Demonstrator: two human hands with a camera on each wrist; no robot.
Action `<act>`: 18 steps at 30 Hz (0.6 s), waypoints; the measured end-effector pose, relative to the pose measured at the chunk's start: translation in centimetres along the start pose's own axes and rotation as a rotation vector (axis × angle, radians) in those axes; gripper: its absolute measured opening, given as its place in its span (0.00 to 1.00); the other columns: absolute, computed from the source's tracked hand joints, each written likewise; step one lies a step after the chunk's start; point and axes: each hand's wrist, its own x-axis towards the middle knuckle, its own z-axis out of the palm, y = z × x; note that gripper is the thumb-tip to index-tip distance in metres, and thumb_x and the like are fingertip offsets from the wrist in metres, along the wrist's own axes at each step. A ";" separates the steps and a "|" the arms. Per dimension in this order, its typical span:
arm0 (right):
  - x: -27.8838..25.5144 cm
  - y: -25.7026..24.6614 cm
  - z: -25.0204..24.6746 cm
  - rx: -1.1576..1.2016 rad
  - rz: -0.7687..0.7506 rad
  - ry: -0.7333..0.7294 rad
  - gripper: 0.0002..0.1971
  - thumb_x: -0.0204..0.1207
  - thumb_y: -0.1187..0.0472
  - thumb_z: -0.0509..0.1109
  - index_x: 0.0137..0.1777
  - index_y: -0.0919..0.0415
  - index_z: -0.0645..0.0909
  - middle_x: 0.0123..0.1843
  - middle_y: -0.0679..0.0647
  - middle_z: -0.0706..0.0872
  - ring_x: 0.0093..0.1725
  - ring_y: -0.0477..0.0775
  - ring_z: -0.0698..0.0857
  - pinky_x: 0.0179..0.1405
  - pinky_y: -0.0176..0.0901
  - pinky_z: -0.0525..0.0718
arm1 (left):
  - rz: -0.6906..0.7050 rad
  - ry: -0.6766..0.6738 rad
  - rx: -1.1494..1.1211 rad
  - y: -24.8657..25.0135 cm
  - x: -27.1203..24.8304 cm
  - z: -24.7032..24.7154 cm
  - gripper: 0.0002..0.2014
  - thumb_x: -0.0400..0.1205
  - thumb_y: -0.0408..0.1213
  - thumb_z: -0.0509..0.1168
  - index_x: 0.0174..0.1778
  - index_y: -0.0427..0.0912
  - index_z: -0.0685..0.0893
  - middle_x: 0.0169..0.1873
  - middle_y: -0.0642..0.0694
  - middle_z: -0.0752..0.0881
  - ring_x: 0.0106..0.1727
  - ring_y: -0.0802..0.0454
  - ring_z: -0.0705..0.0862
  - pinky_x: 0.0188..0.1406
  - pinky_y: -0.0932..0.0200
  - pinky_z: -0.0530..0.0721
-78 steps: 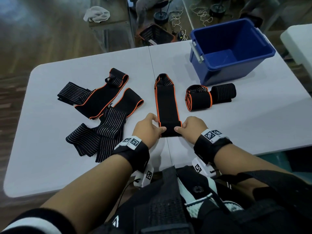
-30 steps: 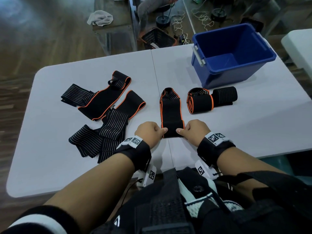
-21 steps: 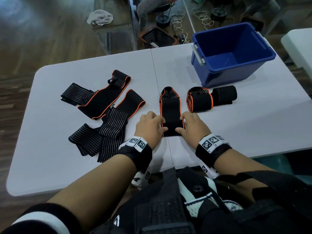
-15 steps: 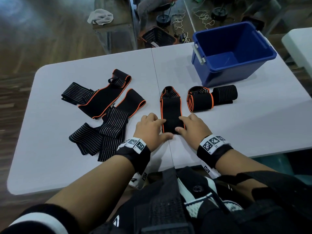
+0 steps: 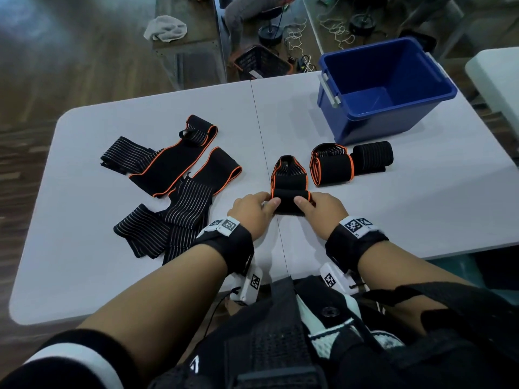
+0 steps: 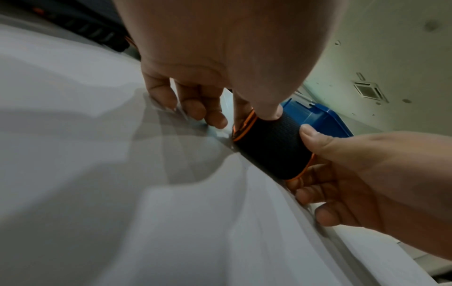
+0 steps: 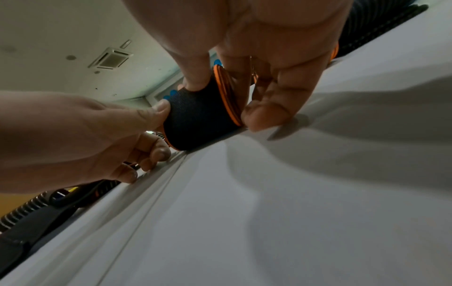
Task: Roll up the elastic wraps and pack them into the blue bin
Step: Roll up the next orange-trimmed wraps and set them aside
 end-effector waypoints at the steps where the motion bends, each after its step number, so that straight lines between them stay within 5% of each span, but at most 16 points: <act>1: 0.0 -0.1 -0.1 -0.008 0.010 0.007 0.22 0.86 0.43 0.59 0.51 0.61 0.82 0.43 0.55 0.85 0.43 0.57 0.82 0.39 0.46 0.73 | -0.023 -0.003 0.007 0.1 0.0 0.2 0.31 0.71 0.73 0.44 0.47 0.57 0.83 0.42 0.49 0.88 0.48 0.43 0.85 0.52 0.41 0.85; 7: 0.0 -0.6 0.2 -0.060 0.076 0.056 0.19 0.86 0.44 0.59 0.43 0.59 0.76 0.37 0.53 0.80 0.40 0.57 0.80 0.35 0.45 0.70 | -0.075 -0.025 0.070 0.9 -0.1 0.4 0.35 0.72 0.74 0.37 0.31 0.50 0.77 0.35 0.44 0.86 0.39 0.41 0.85 0.48 0.42 0.86; 12: 0.3 -0.6 0.1 -0.059 0.088 0.052 0.17 0.82 0.46 0.66 0.48 0.62 0.82 0.42 0.56 0.86 0.46 0.59 0.85 0.39 0.45 0.75 | -0.106 -0.039 0.113 1.3 0.0 0.1 0.29 0.87 0.63 0.47 0.31 0.47 0.78 0.33 0.45 0.85 0.39 0.41 0.85 0.43 0.50 0.83; 16: 0.1 -0.4 -0.4 0.048 0.104 0.024 0.19 0.81 0.47 0.69 0.65 0.58 0.76 0.52 0.53 0.84 0.54 0.57 0.85 0.49 0.45 0.78 | -0.104 0.082 -0.094 1.1 0.2 -0.8 0.15 0.82 0.56 0.66 0.50 0.47 0.82 0.38 0.50 0.87 0.43 0.50 0.86 0.45 0.53 0.83; 18: -0.1 -0.5 -0.5 0.081 0.056 0.015 0.19 0.80 0.50 0.70 0.68 0.56 0.76 0.52 0.50 0.84 0.54 0.55 0.85 0.51 0.44 0.79 | -0.062 0.104 -0.192 0.9 0.3 -1.3 0.15 0.80 0.49 0.71 0.61 0.51 0.81 0.41 0.54 0.87 0.46 0.54 0.86 0.51 0.55 0.83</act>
